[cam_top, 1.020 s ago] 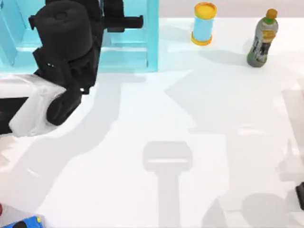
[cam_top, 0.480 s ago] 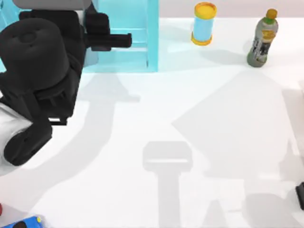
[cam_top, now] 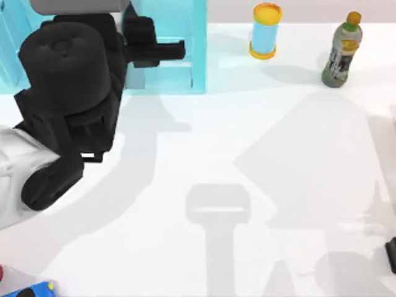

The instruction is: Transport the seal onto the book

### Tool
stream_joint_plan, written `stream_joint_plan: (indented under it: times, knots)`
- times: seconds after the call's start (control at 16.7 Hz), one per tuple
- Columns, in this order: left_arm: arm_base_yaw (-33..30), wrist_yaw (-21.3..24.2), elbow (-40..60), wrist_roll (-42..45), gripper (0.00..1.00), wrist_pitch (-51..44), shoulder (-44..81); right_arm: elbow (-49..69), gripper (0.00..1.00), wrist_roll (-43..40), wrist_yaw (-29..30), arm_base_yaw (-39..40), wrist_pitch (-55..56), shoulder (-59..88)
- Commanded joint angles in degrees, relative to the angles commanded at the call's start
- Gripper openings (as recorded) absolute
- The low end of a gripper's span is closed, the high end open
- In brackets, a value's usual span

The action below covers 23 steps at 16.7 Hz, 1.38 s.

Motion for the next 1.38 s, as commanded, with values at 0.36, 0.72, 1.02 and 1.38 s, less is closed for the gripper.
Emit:
stream_joint_plan:
  times: [0.36,0.72,1.02,1.38]
  knots:
    - [-8.0,-9.2,7.8,-26.7,0.0,-9.7,10.6,0.0,1.0,0.0,0.0,0.0,0.0,0.0]
    - [-18.1,-20.8,16.8,-71.0,0.0,-25.0,23.9,0.0,1.0,0.0,0.0,0.0,0.0,0.0]
    - [-25.8,-29.4,23.5,-108.7,0.0,-38.3,32.8,0.0,1.0,0.0,0.0,0.0,0.0,0.0]
    - [-32.2,-36.8,29.1,-138.8,0.0,-50.7,38.8,0.0,1.0,0.0,0.0,0.0,0.0,0.0]
